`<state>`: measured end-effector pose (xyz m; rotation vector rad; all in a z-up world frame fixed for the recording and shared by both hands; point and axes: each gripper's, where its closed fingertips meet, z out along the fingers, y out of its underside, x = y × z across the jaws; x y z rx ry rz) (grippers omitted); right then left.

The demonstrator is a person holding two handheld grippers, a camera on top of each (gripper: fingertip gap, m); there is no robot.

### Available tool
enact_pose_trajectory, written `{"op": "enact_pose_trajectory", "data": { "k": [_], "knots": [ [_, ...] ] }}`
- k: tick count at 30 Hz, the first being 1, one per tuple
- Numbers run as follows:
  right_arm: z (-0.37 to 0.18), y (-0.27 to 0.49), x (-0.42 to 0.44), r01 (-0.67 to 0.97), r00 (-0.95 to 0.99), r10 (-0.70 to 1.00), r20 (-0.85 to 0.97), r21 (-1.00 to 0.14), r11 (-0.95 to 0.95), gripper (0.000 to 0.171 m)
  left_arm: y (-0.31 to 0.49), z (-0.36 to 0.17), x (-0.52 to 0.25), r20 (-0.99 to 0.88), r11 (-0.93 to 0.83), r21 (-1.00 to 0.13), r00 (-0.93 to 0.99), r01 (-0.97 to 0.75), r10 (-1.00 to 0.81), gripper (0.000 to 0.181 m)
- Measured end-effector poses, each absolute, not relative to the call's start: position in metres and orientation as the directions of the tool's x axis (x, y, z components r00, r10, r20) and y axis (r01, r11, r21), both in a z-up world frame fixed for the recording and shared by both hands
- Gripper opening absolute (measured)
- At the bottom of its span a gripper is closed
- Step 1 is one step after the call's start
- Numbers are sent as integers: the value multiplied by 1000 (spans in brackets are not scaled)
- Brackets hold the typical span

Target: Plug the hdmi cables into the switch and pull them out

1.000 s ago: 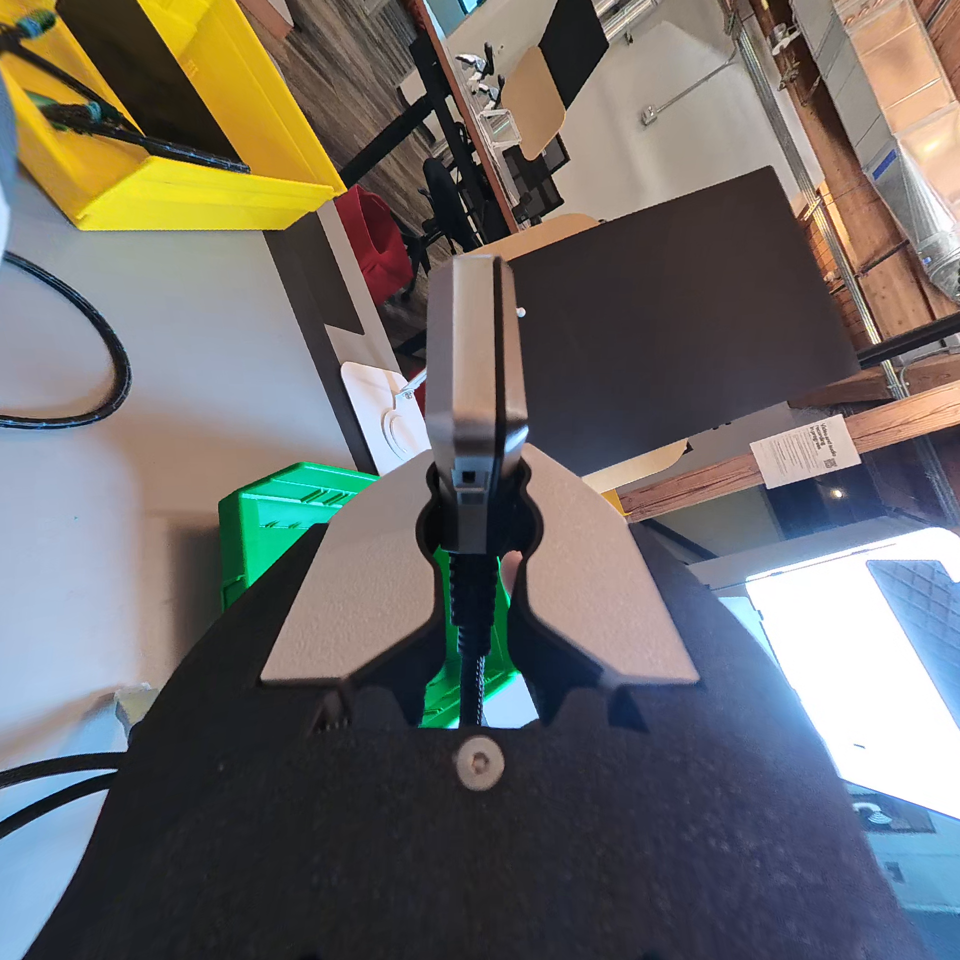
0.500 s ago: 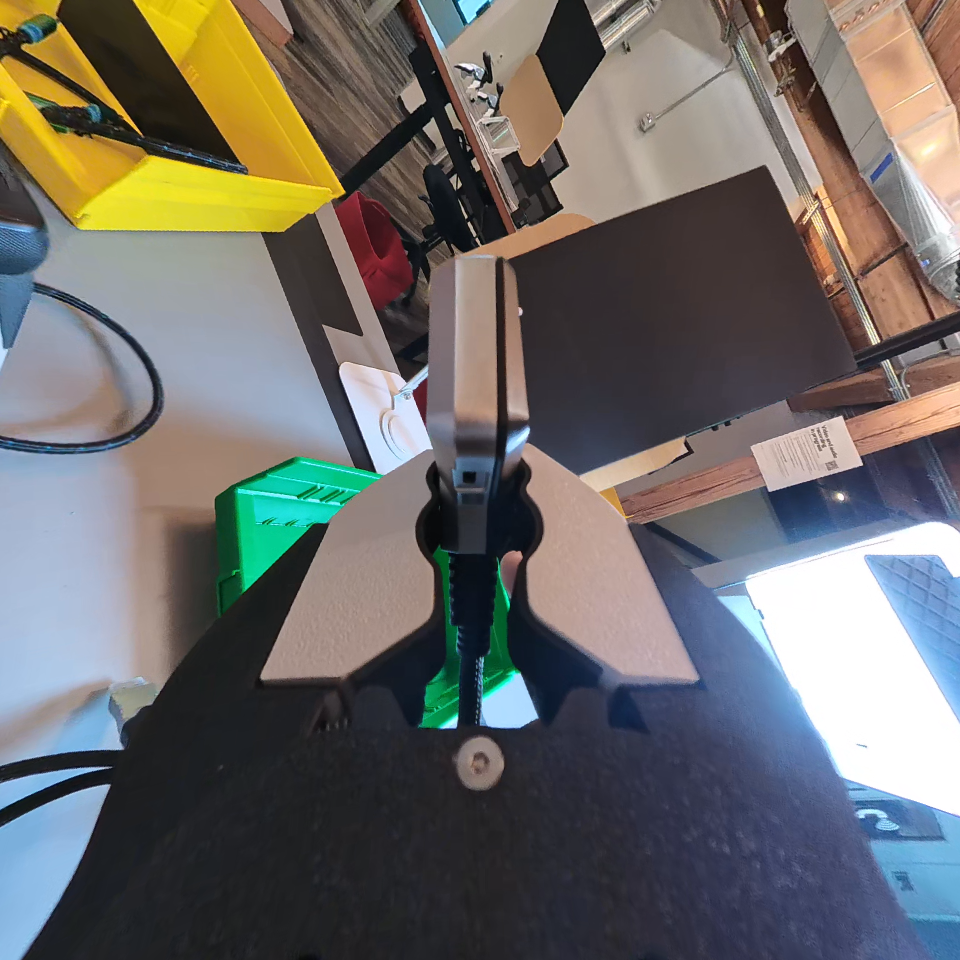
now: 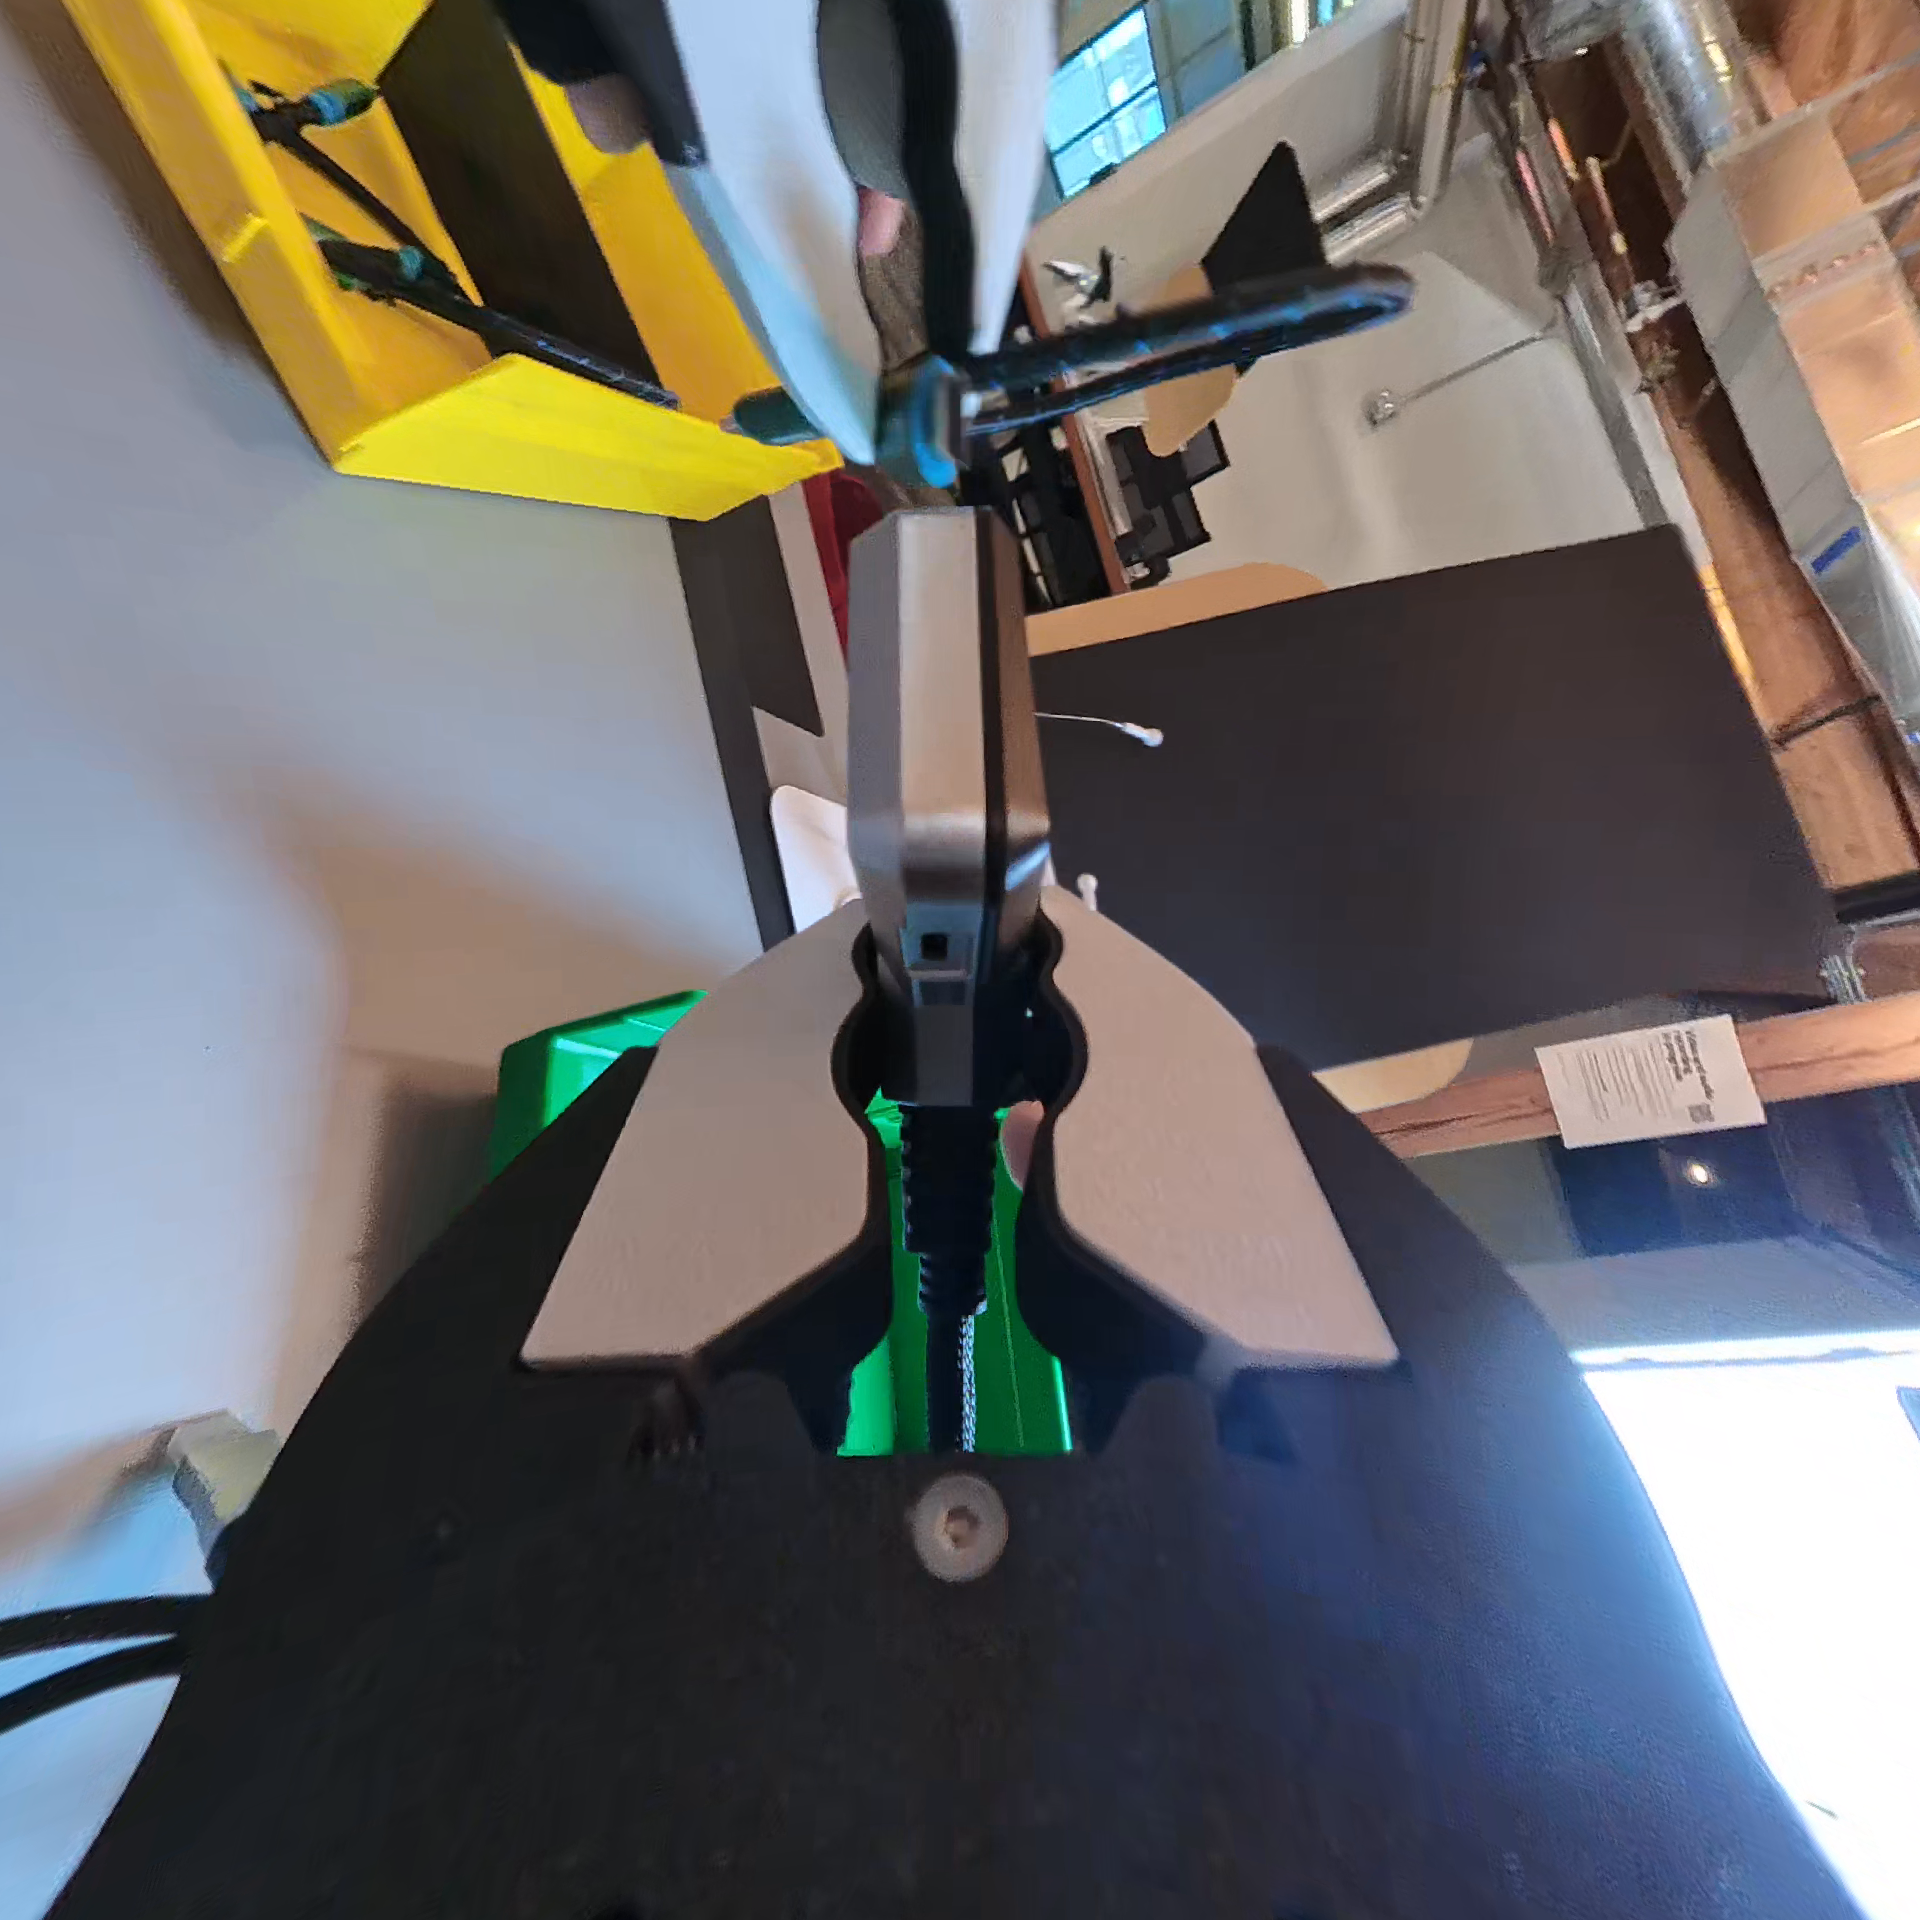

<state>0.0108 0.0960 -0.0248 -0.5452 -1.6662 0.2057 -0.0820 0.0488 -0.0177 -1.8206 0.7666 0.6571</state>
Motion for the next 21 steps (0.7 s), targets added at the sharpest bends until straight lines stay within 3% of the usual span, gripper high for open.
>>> {"op": "enact_pose_trajectory", "data": {
  "k": [1,6,13,21],
  "knots": [
    [-30,94,7,238,-93,451,888,-420,876,23,51,-22,-77,-736,-283,-581,642,-763,-216,20],
    [-56,82,-13,238,-164,410,897,-367,899,24,60,-66,-73,-728,-340,-504,602,-794,-329,19],
    [-71,83,-19,270,-199,389,899,-331,904,24,59,-82,-83,-717,-403,-458,597,-792,-360,19],
    [-72,69,-20,242,-226,427,876,-374,895,24,60,-94,-88,-720,-451,-410,585,-793,-375,19]
  ]
}}
